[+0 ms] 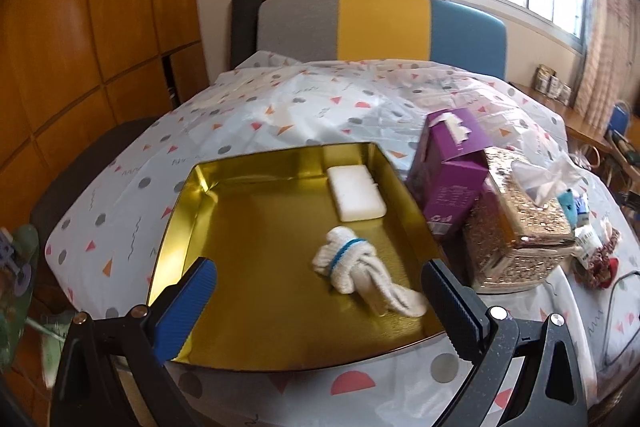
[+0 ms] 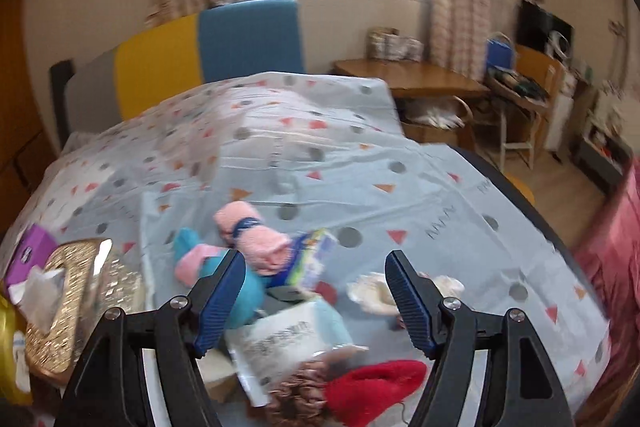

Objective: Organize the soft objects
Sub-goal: 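Return both tools to the pile and lower the left gripper onto the cream cloth bundle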

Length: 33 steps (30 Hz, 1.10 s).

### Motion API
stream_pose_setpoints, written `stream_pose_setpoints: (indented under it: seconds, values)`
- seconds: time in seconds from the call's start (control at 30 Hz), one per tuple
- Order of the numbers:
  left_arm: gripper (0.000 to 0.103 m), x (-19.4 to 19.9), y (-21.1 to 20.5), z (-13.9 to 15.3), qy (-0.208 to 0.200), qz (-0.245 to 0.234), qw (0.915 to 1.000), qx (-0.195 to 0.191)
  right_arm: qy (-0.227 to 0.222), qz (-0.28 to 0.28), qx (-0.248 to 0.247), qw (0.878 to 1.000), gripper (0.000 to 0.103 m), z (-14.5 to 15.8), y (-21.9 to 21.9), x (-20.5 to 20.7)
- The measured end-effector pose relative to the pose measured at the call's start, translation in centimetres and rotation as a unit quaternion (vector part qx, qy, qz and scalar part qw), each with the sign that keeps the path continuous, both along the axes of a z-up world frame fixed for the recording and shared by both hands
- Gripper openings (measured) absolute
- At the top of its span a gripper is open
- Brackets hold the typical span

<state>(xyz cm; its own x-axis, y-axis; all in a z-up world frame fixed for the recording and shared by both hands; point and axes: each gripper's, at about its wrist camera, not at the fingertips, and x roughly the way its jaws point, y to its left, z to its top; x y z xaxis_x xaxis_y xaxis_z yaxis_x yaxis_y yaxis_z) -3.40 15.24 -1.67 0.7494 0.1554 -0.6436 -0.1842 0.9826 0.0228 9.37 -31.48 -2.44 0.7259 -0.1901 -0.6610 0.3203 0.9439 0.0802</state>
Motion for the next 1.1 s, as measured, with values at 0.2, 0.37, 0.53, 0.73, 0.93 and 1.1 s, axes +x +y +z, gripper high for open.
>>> stream_pose_setpoints:
  seconds: [0.2, 0.37, 0.53, 0.73, 0.93, 1.1]
  values:
    - [0.103, 0.4, -2.6, 1.6, -0.02, -0.048, 0.9987, -0.005, 0.008, -0.039, 0.062, 0.997, 0.074, -0.8, -3.2, -0.4]
    - [0.103, 0.6, -6.0, 3.0, -0.051, -0.112, 0.9924, 0.005, 0.03, -0.058, 0.104, 0.992, 0.074, -1.7, -4.4, -0.3]
    - [0.103, 1.7, -9.6, 3.9, -0.057, -0.177, 0.9825, -0.006, 0.039, -0.084, 0.167, 0.982, 0.074, -2.8, -6.2, -0.6]
    - [0.103, 3.1, -14.8, 4.8, -0.039, -0.257, 0.9656, -0.001, 0.038, -0.102, 0.206, 0.972, 0.074, -3.4, -7.5, -1.1]
    - [0.103, 4.4, -20.8, 4.2, -0.001, -0.316, 0.9484, 0.024, 0.03, -0.106, 0.24, 0.964, 0.074, -3.5, -8.3, -1.4]
    - [0.103, 5.5, -25.4, 3.1, 0.031, -0.355, 0.9332, 0.044, 0.019, -0.109, 0.258, 0.96, 0.074, -3.3, -8.8, -1.8]
